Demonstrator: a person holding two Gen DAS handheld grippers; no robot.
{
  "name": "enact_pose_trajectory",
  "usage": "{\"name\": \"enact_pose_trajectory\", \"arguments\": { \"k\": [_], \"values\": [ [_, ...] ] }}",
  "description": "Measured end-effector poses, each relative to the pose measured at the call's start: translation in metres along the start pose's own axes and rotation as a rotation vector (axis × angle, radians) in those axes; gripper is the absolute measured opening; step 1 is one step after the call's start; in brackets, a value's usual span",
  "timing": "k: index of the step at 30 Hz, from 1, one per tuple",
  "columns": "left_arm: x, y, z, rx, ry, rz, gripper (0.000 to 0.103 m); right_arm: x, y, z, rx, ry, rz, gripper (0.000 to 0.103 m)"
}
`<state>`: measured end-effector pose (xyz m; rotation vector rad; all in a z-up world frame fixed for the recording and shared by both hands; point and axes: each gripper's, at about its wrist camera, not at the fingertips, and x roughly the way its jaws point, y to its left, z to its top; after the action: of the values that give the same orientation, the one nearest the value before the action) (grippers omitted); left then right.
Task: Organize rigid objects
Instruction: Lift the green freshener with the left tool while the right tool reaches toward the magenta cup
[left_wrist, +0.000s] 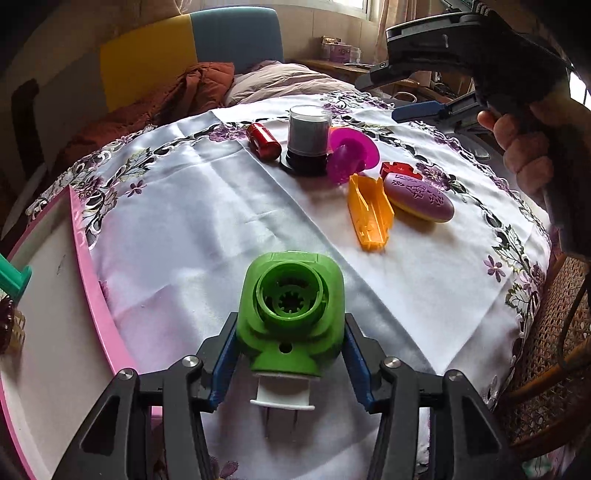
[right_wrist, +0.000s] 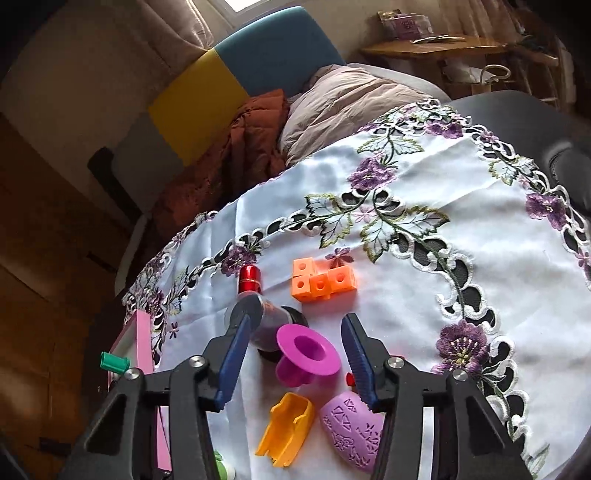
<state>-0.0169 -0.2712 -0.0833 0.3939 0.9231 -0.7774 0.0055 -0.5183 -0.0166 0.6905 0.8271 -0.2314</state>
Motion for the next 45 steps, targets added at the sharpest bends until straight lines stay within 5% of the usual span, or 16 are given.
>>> {"name": "enact_pose_trajectory", "arguments": {
  "k": [10,17,25,30,34,37,45],
  "values": [
    [-0.002,0.001,-0.003,-0.017,-0.021,0.005,0.053,0.018,0.018,-0.009,-0.119,0.098,-0.010,0.055],
    [-0.003,0.003,-0.004,-0.021,-0.037,-0.007,0.053,0.025,0.029,-0.014,-0.203,0.124,-0.038,0.089],
    [-0.002,0.005,-0.003,-0.032,-0.037,-0.019,0.053,0.044,0.046,-0.024,-0.380,0.144,-0.159,0.089],
    [-0.002,0.006,-0.004,-0.038,-0.039,-0.025,0.053,0.060,0.049,-0.027,-0.451,0.159,-0.229,0.082],
    [-0.002,0.007,-0.004,-0.042,-0.041,-0.029,0.053,0.075,0.049,-0.033,-0.497,0.209,-0.280,0.051],
    [-0.003,0.007,-0.004,-0.044,-0.040,-0.028,0.053,0.074,0.048,-0.034,-0.499,0.201,-0.279,0.043],
    [-0.003,0.005,-0.004,-0.037,-0.041,-0.016,0.053,0.073,0.046,-0.031,-0.462,0.198,-0.260,0.043]
  ]
}}
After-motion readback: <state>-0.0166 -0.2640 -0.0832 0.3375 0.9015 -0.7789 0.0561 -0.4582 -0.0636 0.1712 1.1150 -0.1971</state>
